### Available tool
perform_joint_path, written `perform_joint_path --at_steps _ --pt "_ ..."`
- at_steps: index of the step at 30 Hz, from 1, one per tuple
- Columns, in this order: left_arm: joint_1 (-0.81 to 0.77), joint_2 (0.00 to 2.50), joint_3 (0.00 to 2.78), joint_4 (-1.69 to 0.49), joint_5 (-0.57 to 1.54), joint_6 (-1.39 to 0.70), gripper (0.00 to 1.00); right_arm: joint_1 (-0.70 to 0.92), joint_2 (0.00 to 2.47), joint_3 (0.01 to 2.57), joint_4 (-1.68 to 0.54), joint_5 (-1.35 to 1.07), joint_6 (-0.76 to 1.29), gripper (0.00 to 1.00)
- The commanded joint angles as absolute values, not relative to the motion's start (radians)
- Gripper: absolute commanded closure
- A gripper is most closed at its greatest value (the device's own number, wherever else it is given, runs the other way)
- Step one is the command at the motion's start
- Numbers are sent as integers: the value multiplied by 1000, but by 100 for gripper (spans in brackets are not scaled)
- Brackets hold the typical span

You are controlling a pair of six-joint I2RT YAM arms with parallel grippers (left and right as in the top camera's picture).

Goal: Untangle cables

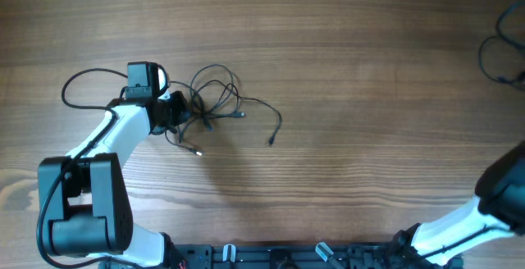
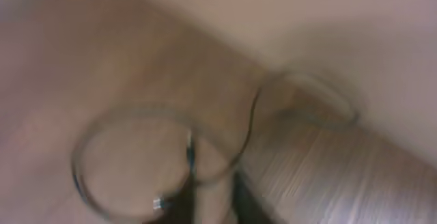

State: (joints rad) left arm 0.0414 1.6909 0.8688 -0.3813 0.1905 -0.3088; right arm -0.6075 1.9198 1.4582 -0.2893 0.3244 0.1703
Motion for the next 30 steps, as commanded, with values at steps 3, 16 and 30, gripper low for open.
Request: perform_joint_path --at_steps 3,16,30 --pt "44 1704 869 -384 185 -299 87 -594 1973 1462 -419 318 432 0" --pt "43 1704 869 -405 186 -299 76 -517 1444 1462 -425 144 394 0" --pt "43 1704 870 -404 185 -299 73 -508 1442 1452 -1021 332 840 0"
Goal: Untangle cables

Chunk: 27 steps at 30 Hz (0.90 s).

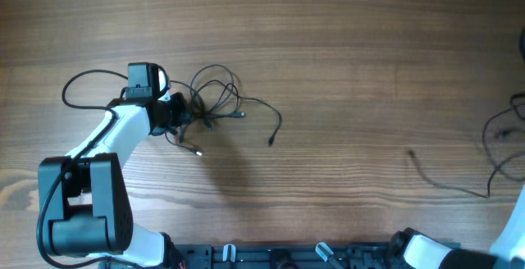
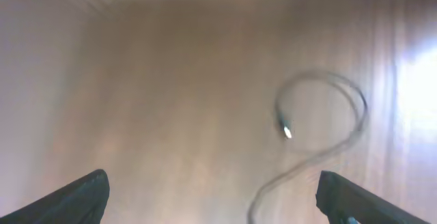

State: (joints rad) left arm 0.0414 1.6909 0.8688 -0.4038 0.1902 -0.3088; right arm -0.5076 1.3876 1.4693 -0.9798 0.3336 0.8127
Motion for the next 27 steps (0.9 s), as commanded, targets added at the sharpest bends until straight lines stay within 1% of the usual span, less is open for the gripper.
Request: perform_joint_path --at_steps 1,4,5,6,7,8,9,10,15,20,24,27 --pt "43 1704 869 -404 185 -299 72 -508 1459 1446 -1023 331 832 0" --pt "43 1704 870 -405 185 -299 72 -508 1513 1444 -1004 289 713 0" --pt "43 1704 870 -405 185 -299 72 -508 1527 1444 -987 268 669 3" --pt "43 1704 869 -405 185 -299 72 -508 1539 1444 -965 247 625 15" --pt "43 1704 869 -405 185 -299 72 -508 1550 1444 -936 229 579 37" --pt "43 1704 870 -404 185 -299 71 -508 1558 1444 -896 212 533 72" --pt "43 1704 870 -405 185 -299 71 -508 1561 1444 -859 212 510 90" --pt "43 1704 870 -405 185 -299 71 -509 1561 1444 -815 214 493 96" --pt "43 1704 869 -409 185 -299 70 -545 1560 1461 -583 238 475 96" --pt "43 1704 870 -412 185 -299 70 -640 1567 1464 -411 216 500 96" --pt "43 1704 870 -412 185 -299 70 -734 1633 1464 -380 210 465 96" --pt "43 1704 869 -413 185 -299 70 -782 1708 1464 -449 174 427 96"
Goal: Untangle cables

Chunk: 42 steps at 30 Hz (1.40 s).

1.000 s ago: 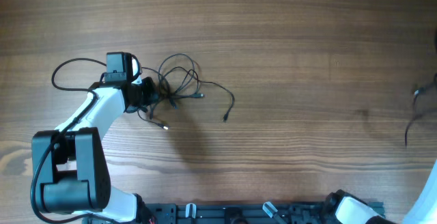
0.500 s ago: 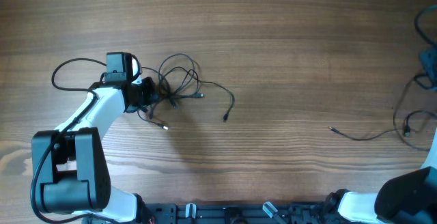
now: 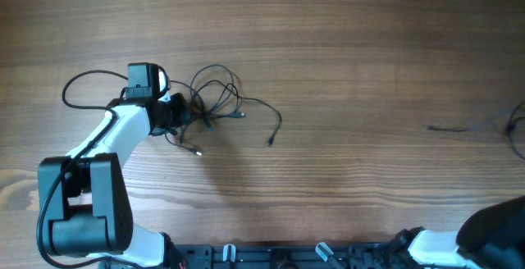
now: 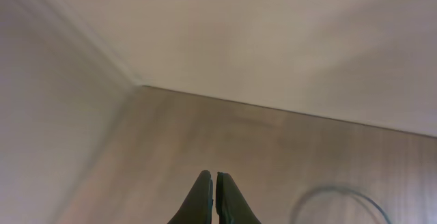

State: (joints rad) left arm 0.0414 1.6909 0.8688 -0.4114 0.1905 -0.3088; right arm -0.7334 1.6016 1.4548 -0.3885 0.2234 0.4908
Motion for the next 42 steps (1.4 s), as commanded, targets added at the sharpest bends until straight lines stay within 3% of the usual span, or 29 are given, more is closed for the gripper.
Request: perform_joint_path --at_steps 1,2,5,6,8,13,17,25,34,42 --pt "43 1704 870 -412 185 -299 70 -791 1732 1464 -474 156 413 92" --pt "43 1704 869 -412 185 -299 70 -801 1771 1464 -517 124 402 79" --pt "43 1704 869 -412 185 -299 68 -805 1851 1464 -620 11 393 9" --pt "43 1704 870 -412 185 -299 68 -804 1871 1464 -650 -27 396 0" --pt "43 1704 869 -413 186 -299 68 -799 1895 1464 -686 -78 424 0" --pt "43 1704 869 -434 185 -299 68 -791 1905 1464 -816 -132 725 0" --pt "43 1704 869 -442 185 -299 68 -791 1906 1464 -878 -310 889 0" --pt "43 1704 869 -442 185 -299 67 -801 1903 1464 -699 -650 863 0" --pt "43 1704 869 -442 185 -299 63 -807 1832 1464 -468 -637 890 0" --pt "43 1704 870 -442 185 -299 61 -805 1674 1464 -495 -594 866 0"
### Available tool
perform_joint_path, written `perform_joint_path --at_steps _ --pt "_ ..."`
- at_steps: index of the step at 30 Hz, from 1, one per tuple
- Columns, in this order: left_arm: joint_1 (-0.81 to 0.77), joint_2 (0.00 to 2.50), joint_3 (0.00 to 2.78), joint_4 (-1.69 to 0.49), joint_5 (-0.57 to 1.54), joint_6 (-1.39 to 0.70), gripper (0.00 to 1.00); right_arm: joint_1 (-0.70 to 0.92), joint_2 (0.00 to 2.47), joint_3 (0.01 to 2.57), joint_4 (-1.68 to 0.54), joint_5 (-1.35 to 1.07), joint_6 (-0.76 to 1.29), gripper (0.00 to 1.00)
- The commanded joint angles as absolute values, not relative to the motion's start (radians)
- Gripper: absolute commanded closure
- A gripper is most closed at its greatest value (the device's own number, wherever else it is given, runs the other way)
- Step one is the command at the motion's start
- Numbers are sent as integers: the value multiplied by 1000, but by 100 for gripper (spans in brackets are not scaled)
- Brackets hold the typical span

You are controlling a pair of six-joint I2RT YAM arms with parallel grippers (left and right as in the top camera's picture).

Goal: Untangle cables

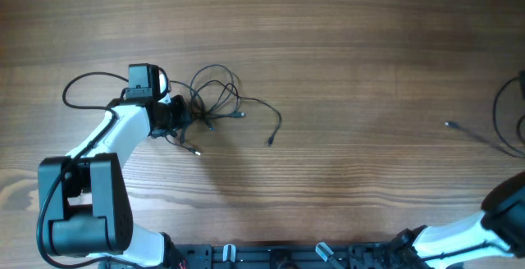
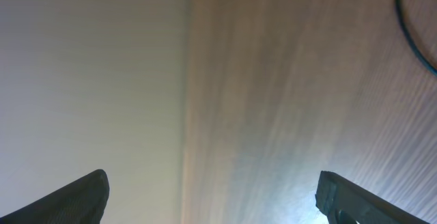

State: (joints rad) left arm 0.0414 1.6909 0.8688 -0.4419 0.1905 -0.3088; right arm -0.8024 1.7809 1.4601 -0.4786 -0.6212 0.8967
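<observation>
A tangle of thin black cables (image 1: pixel 215 97) lies left of the table's middle, with loose ends trailing right to a plug (image 1: pixel 271 142). My left gripper (image 1: pixel 175 115) sits on the tangle's left side and looks shut on it. A separate black cable (image 1: pixel 492 138) lies at the right edge, its plug (image 1: pixel 449 125) pointing left. In the right wrist view my right gripper (image 2: pixel 215 203) is open, fingers (image 2: pixel 75 200) wide apart and nothing between them. An arc of cable (image 2: pixel 410 26) shows at the top right.
The left arm's own grey lead (image 1: pixel 82 84) loops behind its wrist camera. The right arm's body (image 1: pixel 500 216) fills the lower right corner. The wooden table (image 1: pixel 353 72) ends at a pale edge in the right wrist view.
My right gripper's fingers were shut together; now they stand wide apart and empty. The separate cable, then stretched along the right edge, now lies in a loose curve. The left arm is unchanged.
The separate cable first lay coiled in the far right corner, my right gripper close over it. Then it lay lower at the right edge with the fingers apart. After that the fingers were shut and the cable stretched. Now they are open. The left gripper stayed at the tangle.
</observation>
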Motion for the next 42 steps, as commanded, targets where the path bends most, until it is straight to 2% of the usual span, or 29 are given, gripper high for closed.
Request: perform_joint_path --at_steps 1,3,7,8,11,14,20,24,28,35,42 --pt "43 1704 869 -442 185 -299 61 -805 1651 1464 -516 -546 822 0" --pt "43 1704 869 -442 185 -299 61 -800 1607 1464 -588 -418 730 0" --pt "43 1704 870 -426 234 -299 71 -756 1540 1464 -735 -342 514 0" --pt "43 1704 870 -408 302 -299 79 -736 1532 1464 -760 -341 484 0" --pt "41 1704 870 -348 560 -300 92 -661 1526 1464 -833 -344 440 0" --pt "23 1704 870 -294 756 -302 95 -566 1528 1464 -892 -345 440 0" --pt "-88 1704 870 -212 823 -407 95 -318 1530 1459 -916 -348 411 0" --pt "-195 1703 870 -125 888 -410 93 -173 1530 1458 -917 -347 470 0" --pt "-252 1684 899 -81 960 -431 96 -68 1530 1458 -920 -347 555 0" --pt "-307 1566 1034 -78 1092 -467 96 -33 1530 1458 -938 -277 643 0" --pt "-405 1420 1050 -76 1034 -474 95 -50 1530 1457 -1081 -136 661 0"
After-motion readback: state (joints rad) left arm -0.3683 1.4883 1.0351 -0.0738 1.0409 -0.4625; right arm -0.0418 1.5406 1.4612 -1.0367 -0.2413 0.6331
